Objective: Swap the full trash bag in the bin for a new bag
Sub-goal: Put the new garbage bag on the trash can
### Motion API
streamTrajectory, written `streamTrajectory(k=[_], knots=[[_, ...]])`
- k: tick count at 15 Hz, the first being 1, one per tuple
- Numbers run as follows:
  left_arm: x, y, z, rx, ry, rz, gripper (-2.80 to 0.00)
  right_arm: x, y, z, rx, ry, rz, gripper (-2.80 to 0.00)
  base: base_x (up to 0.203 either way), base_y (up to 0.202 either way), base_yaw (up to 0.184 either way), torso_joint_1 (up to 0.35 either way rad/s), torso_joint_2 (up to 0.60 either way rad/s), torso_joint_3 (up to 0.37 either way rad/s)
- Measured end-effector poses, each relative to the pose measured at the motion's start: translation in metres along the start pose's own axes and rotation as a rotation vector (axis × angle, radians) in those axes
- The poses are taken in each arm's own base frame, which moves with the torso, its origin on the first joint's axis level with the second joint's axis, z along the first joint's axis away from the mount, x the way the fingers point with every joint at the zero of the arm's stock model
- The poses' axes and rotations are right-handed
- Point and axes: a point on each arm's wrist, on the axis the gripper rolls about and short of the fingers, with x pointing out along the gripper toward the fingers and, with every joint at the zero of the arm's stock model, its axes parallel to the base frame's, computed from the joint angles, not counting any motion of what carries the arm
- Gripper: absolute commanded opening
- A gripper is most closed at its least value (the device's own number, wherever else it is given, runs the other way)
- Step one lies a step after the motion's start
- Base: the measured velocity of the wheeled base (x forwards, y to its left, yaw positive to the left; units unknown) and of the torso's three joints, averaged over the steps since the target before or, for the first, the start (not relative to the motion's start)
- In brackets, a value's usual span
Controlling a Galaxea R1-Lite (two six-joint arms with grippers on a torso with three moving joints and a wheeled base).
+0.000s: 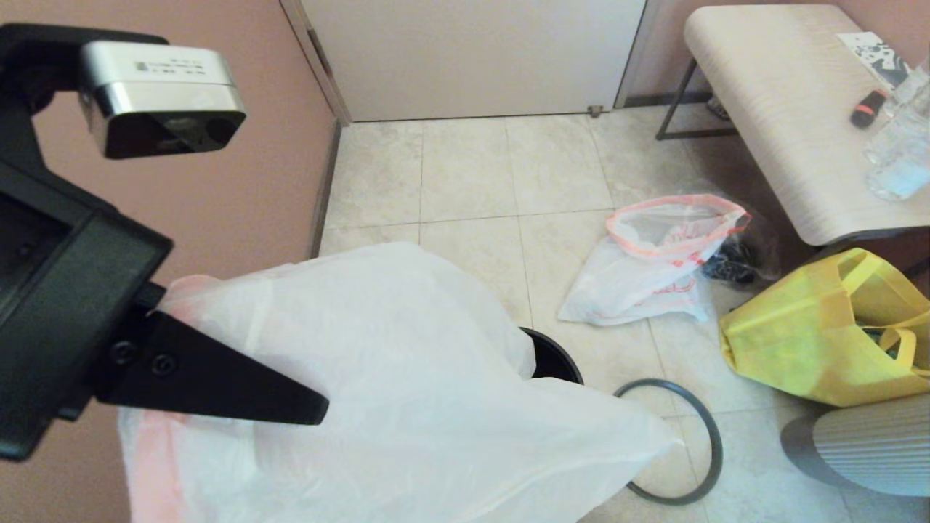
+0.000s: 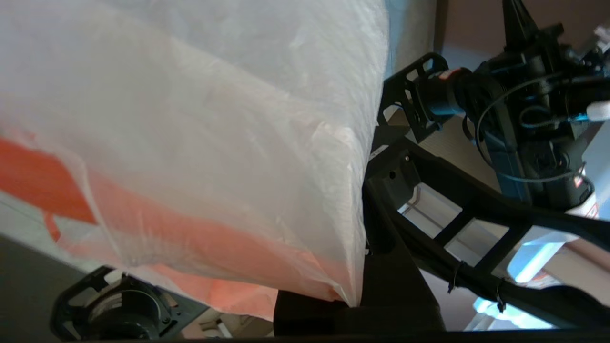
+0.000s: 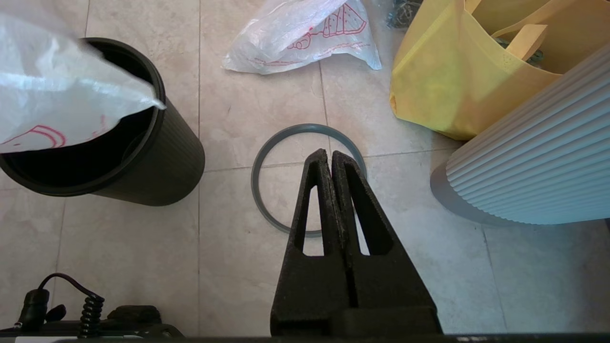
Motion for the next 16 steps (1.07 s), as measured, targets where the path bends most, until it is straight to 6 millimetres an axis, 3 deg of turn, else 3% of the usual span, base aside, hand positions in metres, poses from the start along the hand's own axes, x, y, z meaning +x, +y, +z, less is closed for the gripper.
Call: streamTrajectory(k=[5, 12, 16], knots=[[0.016, 0.009, 0.016, -0.086, 0.030, 0.014, -2.80, 0.000, 0.000, 0.000, 0.000, 0.000, 0.000, -2.80, 0.000, 0.000, 0.000, 0.000, 0.00, 0.000], [0.095, 0.048, 0.081, -0.182, 0.054, 0.032, -2.80, 0.000, 0.000, 0.000, 0.000, 0.000, 0.000, -2.80, 0.000, 0.000, 0.000, 0.000, 0.00, 0.000], [0.110, 0.077, 0.100, -0.285, -0.037, 0.188, -2.80, 0.000, 0.000, 0.000, 0.000, 0.000, 0.000, -2.80, 0.000, 0.000, 0.000, 0.000, 0.00, 0.000]])
